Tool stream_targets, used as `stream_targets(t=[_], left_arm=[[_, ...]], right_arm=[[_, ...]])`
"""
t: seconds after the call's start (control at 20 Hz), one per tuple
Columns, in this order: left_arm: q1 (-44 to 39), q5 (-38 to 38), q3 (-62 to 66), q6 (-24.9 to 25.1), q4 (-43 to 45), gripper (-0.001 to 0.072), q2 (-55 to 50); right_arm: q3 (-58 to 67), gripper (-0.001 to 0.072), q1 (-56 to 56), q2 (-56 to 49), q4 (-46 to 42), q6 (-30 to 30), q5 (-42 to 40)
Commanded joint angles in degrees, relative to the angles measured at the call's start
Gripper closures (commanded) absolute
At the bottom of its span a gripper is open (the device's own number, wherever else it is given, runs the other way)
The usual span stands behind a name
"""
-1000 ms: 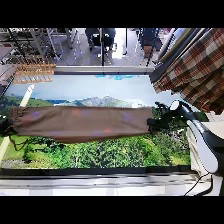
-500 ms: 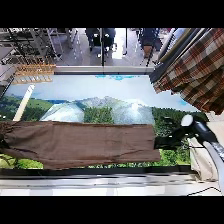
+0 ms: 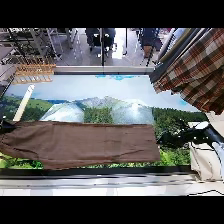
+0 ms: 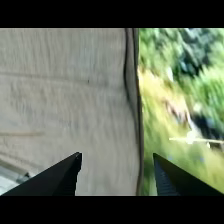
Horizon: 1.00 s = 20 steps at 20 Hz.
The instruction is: Fold the clothes and pants, and hang the long-sleeved shirts on hangers.
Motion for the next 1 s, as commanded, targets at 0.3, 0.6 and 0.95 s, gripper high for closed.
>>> stream_targets(t=[0.3,0.6,0.95], left_arm=[[-20.06,1.73,0.00,10.91,-0.70,0.0700,3.28],[-41.81,8.94,-10.34,13.11,1.46,0.0699,3.45],[-56.52,19.02,-20.41,12.87,2.95,0.0698,3.17]], right_arm=[[0.07,0.0502,2.78,-10.03,13.81,-17.11,-2.23],[8.33,0.0695,3.78,0.59,-18.05,10.82,-8.68],[20.39,0.0695,7.28,15.47,-25.24,15.67,1.70]])
